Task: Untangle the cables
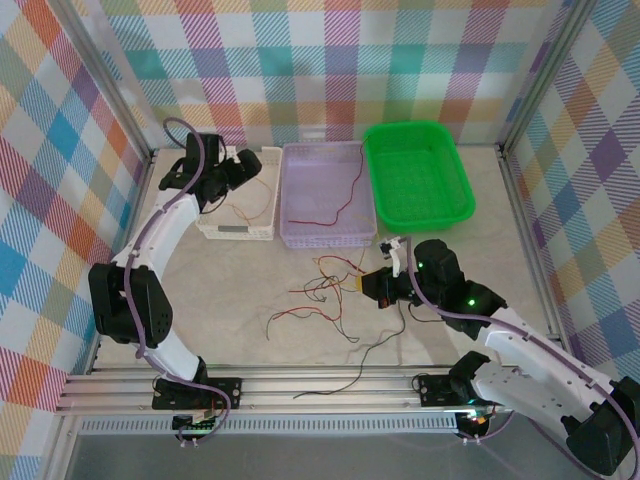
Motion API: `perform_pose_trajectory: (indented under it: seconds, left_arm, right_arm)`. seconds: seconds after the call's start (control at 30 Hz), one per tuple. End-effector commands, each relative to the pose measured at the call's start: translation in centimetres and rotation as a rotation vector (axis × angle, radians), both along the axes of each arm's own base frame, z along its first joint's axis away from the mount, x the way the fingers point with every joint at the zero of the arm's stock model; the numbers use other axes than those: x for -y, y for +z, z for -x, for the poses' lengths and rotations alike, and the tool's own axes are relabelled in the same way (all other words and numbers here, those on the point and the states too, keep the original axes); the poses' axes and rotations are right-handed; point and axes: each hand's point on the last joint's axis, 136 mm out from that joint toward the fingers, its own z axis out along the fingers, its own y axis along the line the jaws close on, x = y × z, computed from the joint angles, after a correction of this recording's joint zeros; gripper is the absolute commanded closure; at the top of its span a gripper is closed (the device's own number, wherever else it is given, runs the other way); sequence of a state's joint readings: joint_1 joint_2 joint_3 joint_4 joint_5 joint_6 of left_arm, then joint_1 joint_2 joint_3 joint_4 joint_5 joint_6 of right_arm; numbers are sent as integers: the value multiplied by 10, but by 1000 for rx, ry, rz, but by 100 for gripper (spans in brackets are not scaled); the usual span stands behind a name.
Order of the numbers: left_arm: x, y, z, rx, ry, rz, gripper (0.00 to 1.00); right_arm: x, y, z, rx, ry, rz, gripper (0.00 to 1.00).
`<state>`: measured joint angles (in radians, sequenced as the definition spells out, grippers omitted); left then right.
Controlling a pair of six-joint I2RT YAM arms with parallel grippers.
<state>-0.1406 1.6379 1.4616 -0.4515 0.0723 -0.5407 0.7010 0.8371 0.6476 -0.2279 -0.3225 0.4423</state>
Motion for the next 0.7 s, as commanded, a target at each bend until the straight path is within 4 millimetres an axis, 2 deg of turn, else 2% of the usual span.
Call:
perform_pose_trajectory:
  seconds: [0.0, 0.07, 0.17, 0.27, 0.37, 0.47, 0.67]
  left_arm:
    - [10, 18, 25, -2, -18, 80, 0]
    - [20, 29, 39, 28, -38, 117, 0]
    - [31, 35, 67, 51, -58, 168, 1]
    - [43, 29, 100, 75, -89, 246, 2]
    - [70, 16, 134, 80, -187, 298, 3]
    - [95, 16, 163, 127, -295, 328, 4]
    - [136, -8, 221, 131, -498, 412, 8]
  right_arm:
    - [-3, 18, 0, 14, 4, -33, 100]
    - [-3, 21, 1, 24, 4, -41, 100]
    - [-6, 24, -1, 29, 12, -54, 100]
    - [-12, 26, -1, 22, 34, -76, 100]
    - [-16, 30, -2, 33, 46, -95, 100]
    - [-19, 33, -5, 43, 50, -98, 100]
    - [-22, 38, -9, 54, 45, -105, 100]
